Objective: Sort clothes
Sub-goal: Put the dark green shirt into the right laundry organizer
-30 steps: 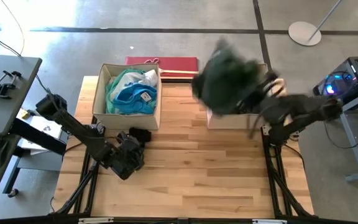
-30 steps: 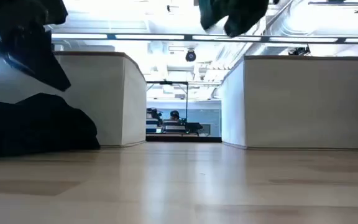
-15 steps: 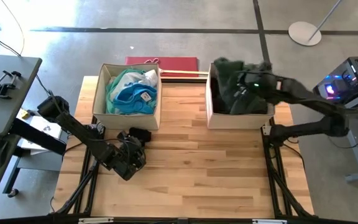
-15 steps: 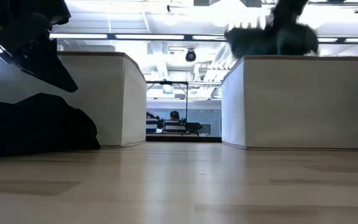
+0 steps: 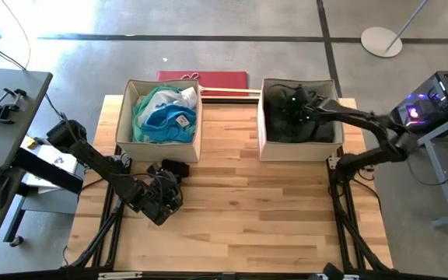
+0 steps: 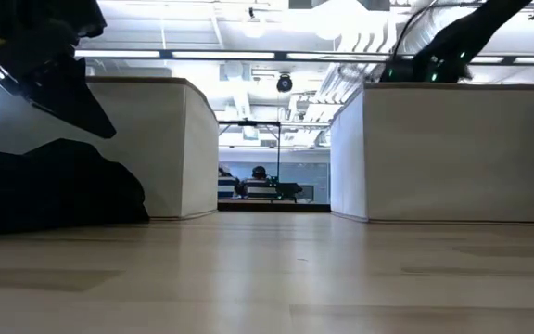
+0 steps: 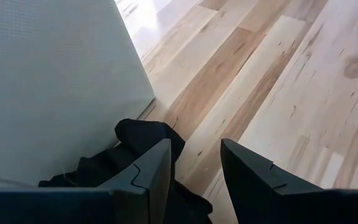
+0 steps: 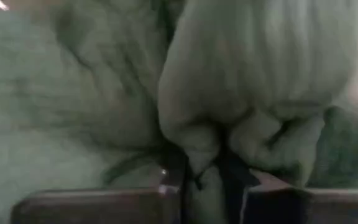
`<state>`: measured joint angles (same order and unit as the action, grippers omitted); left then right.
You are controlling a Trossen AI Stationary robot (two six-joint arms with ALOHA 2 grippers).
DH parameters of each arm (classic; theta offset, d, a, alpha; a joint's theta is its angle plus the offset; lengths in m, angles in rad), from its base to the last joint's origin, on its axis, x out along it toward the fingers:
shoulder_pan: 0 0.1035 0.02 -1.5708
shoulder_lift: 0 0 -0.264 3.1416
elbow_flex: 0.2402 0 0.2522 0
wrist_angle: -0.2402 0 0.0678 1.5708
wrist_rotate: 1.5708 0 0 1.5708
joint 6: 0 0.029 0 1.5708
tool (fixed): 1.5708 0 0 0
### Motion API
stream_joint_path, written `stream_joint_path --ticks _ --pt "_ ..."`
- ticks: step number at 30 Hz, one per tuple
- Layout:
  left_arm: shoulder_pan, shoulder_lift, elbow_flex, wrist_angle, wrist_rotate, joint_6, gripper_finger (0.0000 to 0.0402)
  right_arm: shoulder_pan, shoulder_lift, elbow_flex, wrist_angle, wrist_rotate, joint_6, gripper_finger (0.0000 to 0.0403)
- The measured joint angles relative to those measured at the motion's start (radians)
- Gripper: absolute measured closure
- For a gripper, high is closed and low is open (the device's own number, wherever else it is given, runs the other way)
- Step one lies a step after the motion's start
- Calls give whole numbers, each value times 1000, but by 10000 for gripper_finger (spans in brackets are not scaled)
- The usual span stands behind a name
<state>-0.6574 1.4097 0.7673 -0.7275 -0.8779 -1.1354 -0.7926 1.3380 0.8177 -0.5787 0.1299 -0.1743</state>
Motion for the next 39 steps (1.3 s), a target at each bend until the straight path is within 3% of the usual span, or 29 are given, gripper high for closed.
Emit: stream_joint_path --ticks 5,11,21,25,28,34,39 --pt "3 0 0 16 16 -46 271 -33 142 5 -23 -30 100 303" --pt "3 -2 10 36 162 -76 271 -48 176 74 -137 -50 102 236" --pt "2 -6 43 -43 246 -147 271 -11 57 449 -554 -51 196 219" --pt "-1 -6 43 -74 246 -199 271 3 2 480 -444 -31 169 219" --pt "-8 -6 43 -125 246 -257 271 3 -27 422 -268 -33 168 219" --pt "-23 -6 34 -212 252 -364 271 4 -4 180 86 -60 203 224" --pt "-25 -6 -6 -210 322 -403 271 4 45 -51 250 -87 245 243"
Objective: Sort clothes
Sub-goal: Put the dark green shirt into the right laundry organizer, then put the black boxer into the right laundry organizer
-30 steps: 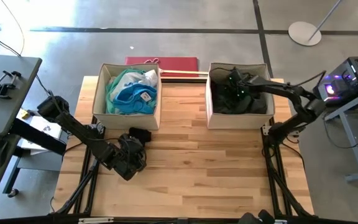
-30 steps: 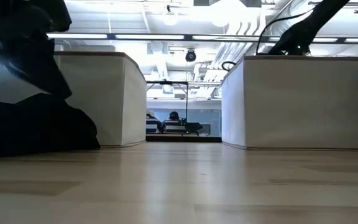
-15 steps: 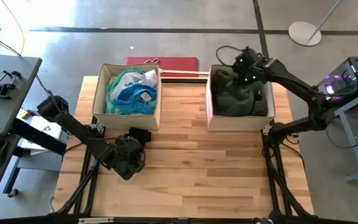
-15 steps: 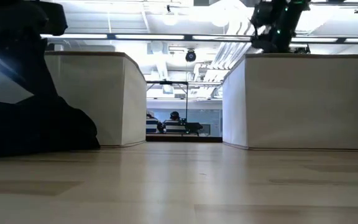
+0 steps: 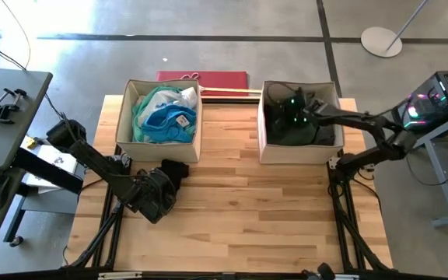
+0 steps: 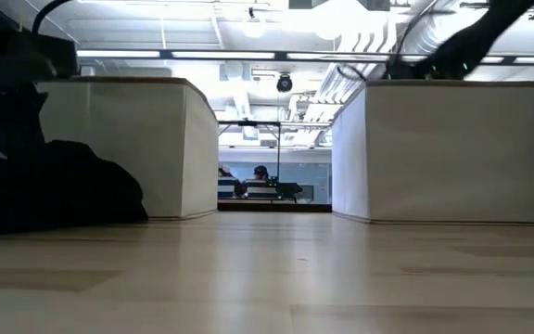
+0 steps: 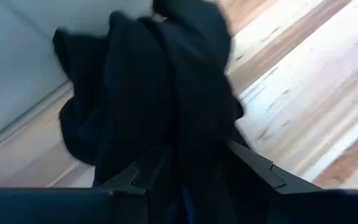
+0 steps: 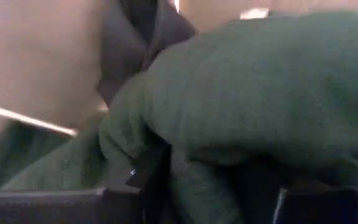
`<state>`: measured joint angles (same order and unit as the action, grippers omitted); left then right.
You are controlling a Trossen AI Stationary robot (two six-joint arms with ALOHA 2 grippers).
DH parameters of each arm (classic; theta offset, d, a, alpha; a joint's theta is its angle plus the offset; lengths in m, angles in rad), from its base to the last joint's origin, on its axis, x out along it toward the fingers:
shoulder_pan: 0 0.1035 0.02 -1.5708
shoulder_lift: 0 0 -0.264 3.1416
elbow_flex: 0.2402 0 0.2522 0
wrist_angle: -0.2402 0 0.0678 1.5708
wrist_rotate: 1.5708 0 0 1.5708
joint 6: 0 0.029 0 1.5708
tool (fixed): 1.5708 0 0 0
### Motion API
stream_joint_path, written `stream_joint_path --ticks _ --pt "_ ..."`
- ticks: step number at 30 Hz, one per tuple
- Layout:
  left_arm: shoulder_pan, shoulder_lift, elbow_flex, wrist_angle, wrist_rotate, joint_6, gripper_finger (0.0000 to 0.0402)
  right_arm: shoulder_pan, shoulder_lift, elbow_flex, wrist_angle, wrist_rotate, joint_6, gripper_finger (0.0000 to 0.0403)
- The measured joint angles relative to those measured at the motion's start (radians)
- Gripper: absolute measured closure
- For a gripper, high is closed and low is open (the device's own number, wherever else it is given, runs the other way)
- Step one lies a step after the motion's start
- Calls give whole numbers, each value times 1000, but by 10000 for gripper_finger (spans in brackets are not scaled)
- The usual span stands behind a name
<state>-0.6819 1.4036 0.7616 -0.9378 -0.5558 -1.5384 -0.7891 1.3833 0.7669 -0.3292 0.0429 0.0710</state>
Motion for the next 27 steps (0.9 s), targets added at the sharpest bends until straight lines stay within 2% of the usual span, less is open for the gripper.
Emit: stream_joint_path --ticks 3,7,11,16,19,22,25,27 --pt "0 0 -14 -1 3 -28 271 0 25 -100 86 0 7 252" --pt "2 0 -17 3 -6 -31 271 0 22 -136 114 -19 -6 255" --pt "2 0 -17 7 2 -23 271 3 -11 -76 29 -112 -27 240" --pt "-2 0 -17 2 12 -23 277 26 -81 62 -92 -186 -68 195" --pt "-3 -1 -34 20 18 -23 303 73 -139 134 -153 -194 -80 179" --pt "-3 -1 -92 90 39 -23 347 133 -209 197 -174 -171 -118 177" --pt "-3 -1 -168 224 41 -15 390 200 -282 244 -172 -119 -141 176" --pt "-3 0 -208 346 41 8 394 250 -331 264 -170 -110 -150 176"
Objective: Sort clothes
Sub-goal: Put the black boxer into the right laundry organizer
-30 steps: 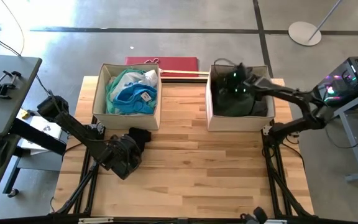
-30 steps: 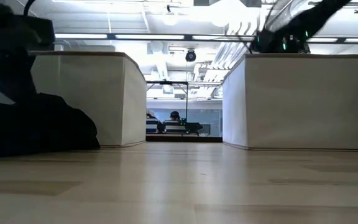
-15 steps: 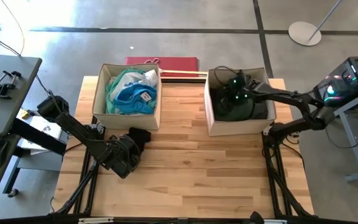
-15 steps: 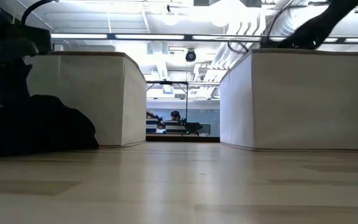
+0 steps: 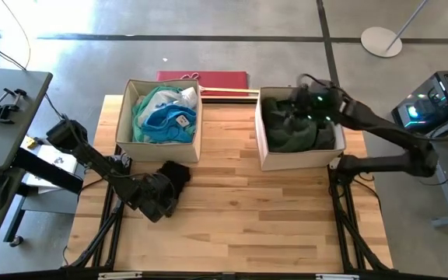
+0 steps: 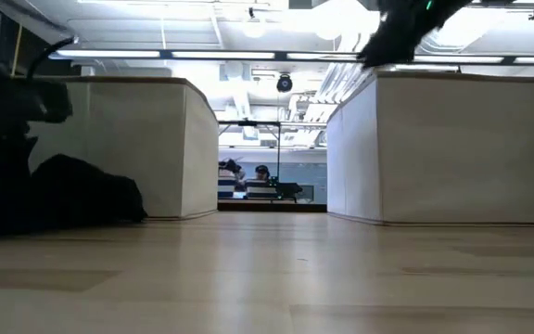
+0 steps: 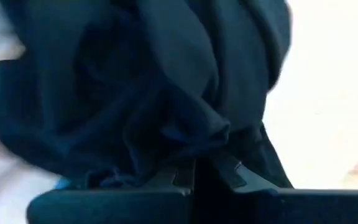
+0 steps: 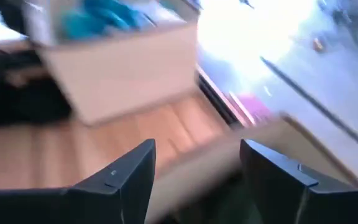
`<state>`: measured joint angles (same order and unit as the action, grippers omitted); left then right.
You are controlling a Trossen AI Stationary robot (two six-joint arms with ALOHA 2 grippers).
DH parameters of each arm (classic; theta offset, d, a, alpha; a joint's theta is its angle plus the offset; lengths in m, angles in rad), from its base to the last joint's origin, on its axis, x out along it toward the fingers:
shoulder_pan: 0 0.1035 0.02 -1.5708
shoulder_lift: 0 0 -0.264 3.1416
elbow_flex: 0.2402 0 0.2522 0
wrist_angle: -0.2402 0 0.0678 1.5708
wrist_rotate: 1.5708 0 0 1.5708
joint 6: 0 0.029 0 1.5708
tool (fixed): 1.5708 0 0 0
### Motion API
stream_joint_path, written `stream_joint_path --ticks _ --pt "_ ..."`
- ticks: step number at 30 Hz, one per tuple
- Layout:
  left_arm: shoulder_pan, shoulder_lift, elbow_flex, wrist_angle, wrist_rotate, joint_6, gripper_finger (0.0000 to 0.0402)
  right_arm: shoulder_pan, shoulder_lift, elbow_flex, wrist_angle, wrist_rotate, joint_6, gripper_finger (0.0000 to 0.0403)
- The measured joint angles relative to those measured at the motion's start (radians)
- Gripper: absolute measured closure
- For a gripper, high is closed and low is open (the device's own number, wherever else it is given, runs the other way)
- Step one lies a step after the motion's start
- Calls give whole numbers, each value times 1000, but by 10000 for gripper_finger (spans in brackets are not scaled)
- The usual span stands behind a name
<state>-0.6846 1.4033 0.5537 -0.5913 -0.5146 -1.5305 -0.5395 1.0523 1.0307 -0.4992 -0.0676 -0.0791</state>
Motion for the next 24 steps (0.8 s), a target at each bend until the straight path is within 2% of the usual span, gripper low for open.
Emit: stream_joint_path --ticks 2,6,12,18,24 --pt "0 0 -14 164 0 77 394 64 -49 6 5 -12 0 176" --pt "10 0 1 463 -20 340 399 233 -108 5 -3 -30 3 176" --pt "48 0 62 751 -142 773 401 515 -100 -40 50 -10 38 176" --pt "128 0 92 967 -154 1147 401 736 24 -105 241 40 6 176" --pt "200 4 94 1018 -126 1291 401 810 247 -112 487 147 37 176"
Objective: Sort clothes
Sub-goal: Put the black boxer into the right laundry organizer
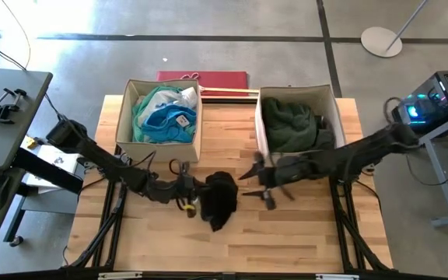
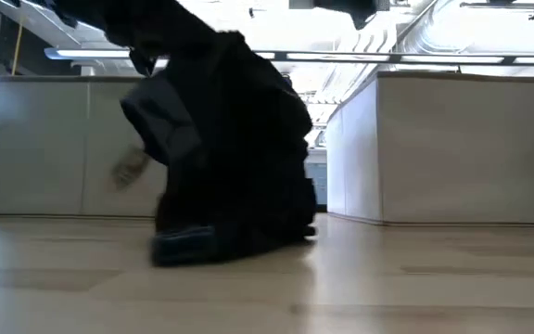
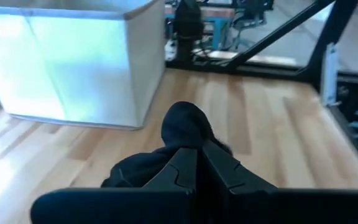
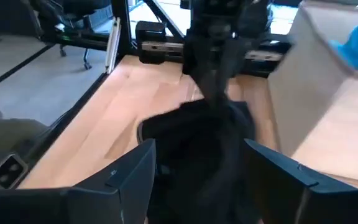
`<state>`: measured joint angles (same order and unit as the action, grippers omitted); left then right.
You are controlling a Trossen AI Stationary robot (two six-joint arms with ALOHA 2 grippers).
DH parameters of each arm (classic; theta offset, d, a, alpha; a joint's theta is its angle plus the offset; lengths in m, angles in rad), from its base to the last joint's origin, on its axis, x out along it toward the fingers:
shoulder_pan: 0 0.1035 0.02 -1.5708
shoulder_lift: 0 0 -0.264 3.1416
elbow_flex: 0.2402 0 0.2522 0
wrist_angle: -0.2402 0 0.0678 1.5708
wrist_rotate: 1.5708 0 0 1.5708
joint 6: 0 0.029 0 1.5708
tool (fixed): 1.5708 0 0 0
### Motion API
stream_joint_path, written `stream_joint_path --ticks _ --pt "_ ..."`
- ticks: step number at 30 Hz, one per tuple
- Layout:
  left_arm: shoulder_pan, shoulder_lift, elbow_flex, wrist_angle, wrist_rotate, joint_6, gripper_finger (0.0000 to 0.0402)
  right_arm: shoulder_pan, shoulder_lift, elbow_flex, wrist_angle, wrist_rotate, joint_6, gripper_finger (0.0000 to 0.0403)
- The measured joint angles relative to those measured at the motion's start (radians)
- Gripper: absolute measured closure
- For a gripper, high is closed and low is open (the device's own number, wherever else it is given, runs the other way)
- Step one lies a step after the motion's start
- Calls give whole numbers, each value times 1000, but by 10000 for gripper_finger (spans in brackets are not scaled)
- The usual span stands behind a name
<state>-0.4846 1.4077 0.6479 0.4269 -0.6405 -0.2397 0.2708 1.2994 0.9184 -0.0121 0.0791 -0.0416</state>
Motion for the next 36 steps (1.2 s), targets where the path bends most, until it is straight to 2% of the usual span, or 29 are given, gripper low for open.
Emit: stream_joint_path --ticks 4,8,12,16,20,23,26,31,33,36 --pt "27 3 0 -47 8 3 401 -5 153 26 89 2 4 176" --pt "40 4 -1 -178 69 -148 400 -31 283 131 30 17 93 176" --pt "47 59 -2 -264 171 -284 389 -47 411 239 -54 -59 103 164" --pt "61 138 -2 -170 247 -320 353 -75 530 359 -168 -143 78 136" --pt "82 209 -2 77 389 -360 305 -98 619 460 -330 -224 3 115" --pt "90 233 -1 234 544 -360 275 -102 658 475 -356 -212 -62 112" --pt "103 210 -1 256 638 -393 256 -102 701 462 -324 -164 -104 112" --pt "119 90 -2 125 639 -455 251 -103 771 444 -298 -162 -117 121" --pt "119 34 -2 45 580 -437 254 -106 798 443 -286 -158 -121 135" --pt "119 -41 -1 -78 439 -390 260 -113 835 446 -261 -156 -121 167"
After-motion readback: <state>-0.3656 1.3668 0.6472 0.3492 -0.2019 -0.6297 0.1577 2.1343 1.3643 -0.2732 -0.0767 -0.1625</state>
